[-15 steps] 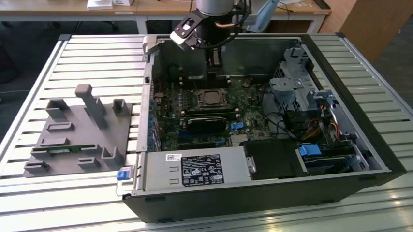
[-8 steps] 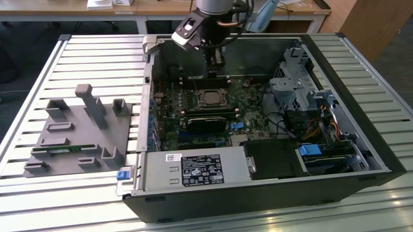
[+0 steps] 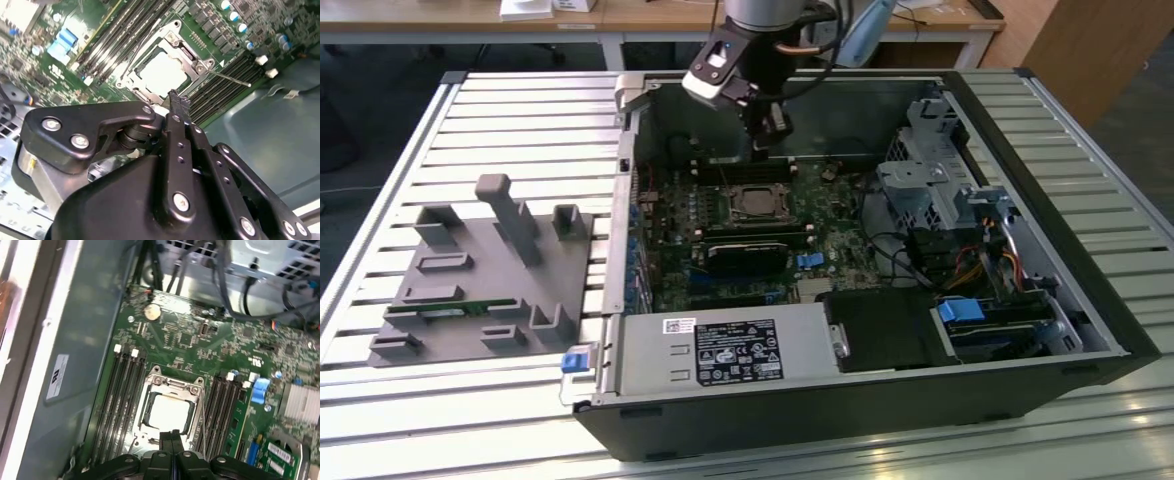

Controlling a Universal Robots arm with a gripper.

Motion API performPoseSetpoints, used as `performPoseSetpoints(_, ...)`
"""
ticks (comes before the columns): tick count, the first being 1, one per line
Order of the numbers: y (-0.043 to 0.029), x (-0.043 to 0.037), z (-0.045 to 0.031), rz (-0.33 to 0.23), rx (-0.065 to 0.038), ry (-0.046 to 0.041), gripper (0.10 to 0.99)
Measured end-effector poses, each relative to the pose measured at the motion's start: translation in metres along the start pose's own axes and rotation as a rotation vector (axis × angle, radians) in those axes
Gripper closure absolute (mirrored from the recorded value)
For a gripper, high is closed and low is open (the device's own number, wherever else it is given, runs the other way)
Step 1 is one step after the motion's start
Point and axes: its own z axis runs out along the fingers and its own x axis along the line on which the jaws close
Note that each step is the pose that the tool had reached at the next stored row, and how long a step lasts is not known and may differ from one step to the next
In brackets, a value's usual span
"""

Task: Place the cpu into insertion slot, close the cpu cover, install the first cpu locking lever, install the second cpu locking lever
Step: 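Install the first cpu locking lever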

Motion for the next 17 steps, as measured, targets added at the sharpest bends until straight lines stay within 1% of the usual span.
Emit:
performPoseSetpoints(4, -0.0001, 0.0, 0.0004, -0.067, -0.002, 0.0019, 0.98)
performPoseSetpoints(12, -0.0011, 0.0003, 0.0008, -0.138, -0.004, 0.0039, 0.98)
performPoseSetpoints(17, -0.0011, 0.0003, 0.0011, -0.229, -0.006, 0.0065, 0.98)
